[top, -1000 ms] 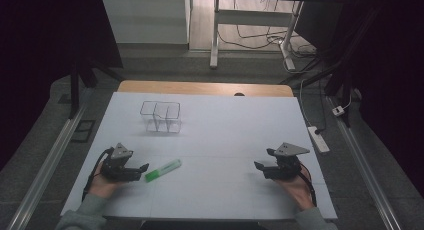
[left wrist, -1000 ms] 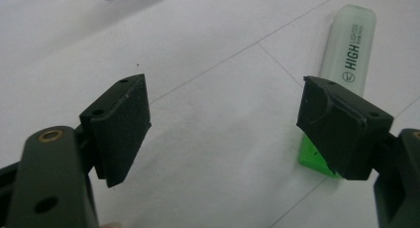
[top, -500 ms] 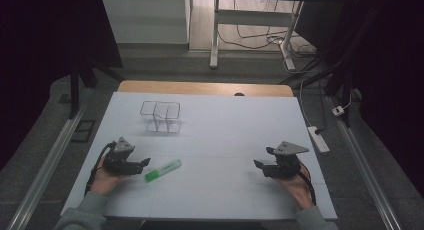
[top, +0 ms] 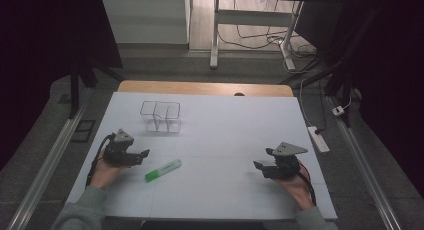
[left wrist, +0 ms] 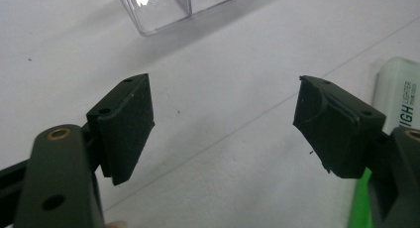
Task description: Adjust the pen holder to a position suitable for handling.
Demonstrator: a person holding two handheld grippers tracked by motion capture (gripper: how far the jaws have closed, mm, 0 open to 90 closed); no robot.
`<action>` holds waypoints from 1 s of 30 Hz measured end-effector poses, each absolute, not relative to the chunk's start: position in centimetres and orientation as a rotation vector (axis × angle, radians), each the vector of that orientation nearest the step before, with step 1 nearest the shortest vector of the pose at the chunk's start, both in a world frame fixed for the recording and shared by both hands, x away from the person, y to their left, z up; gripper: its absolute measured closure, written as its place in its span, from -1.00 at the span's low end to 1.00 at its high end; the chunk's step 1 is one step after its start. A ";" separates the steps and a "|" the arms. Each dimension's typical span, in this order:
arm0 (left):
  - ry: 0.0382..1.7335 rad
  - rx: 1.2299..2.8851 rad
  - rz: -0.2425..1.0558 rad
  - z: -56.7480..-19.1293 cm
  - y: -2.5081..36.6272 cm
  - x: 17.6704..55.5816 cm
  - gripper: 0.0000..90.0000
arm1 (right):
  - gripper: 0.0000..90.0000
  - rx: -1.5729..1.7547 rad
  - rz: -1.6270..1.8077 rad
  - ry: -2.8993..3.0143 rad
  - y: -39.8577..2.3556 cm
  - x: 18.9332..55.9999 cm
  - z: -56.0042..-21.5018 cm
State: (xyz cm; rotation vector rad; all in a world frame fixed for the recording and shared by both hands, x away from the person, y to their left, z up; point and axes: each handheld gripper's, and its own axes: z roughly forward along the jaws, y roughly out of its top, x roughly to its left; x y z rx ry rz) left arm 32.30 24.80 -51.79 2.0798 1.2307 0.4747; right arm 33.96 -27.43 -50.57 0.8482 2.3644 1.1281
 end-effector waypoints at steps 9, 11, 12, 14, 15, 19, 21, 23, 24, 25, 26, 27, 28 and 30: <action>1.269 2.057 0.474 -51.4 25.6 34.0 -0.44 | -0.36 0.846 1.121 2.371 -27.3 34.0 -50.7; 1.291 2.052 0.473 -51.2 26.0 34.5 -0.43 | -0.36 0.848 1.119 2.376 -27.3 34.0 -50.7; 1.291 2.052 0.473 -51.2 26.0 34.5 -0.43 | -0.36 0.848 1.119 2.376 -27.3 34.0 -50.7; 1.302 2.035 0.483 -51.0 26.4 34.8 -0.42 | -0.36 0.834 1.120 2.378 -27.2 33.9 -50.6; 1.302 2.035 0.483 -51.0 26.4 34.8 -0.41 | -0.36 0.832 1.122 2.379 -27.1 33.9 -50.6; 1.336 2.004 0.492 -51.3 27.4 35.7 -0.36 | -0.36 0.824 1.110 2.387 -27.0 33.9 -50.7; 1.355 2.000 0.494 -51.6 27.5 36.2 -0.32 | -0.36 0.823 1.111 2.391 -26.9 33.9 -50.8; 1.354 2.011 0.508 -51.8 27.4 36.5 -0.28 | -0.35 0.822 1.113 2.391 -26.9 34.0 -50.9; 1.351 2.012 0.510 -51.9 27.4 36.7 -0.27 | -0.35 0.824 1.107 2.391 -26.9 34.0 -50.9; 1.349 2.014 0.513 -52.0 27.5 36.8 -0.24 | -0.35 0.826 1.100 2.390 -27.0 34.0 -50.9; 1.351 2.014 0.515 -52.0 27.5 37.0 -0.21 | -0.35 0.826 1.109 2.389 -27.0 33.9 -50.8; 1.351 2.014 0.515 -52.0 27.5 37.0 -0.19 | -0.35 0.826 1.109 2.389 -27.0 33.9 -50.8; 1.358 2.010 0.517 -52.1 27.6 37.2 -0.15 | -0.35 0.830 1.119 2.382 -27.0 33.9 -50.8; 1.365 2.007 0.530 -52.2 27.7 37.6 -0.08 | -0.35 0.828 1.123 2.381 -27.0 33.9 -50.8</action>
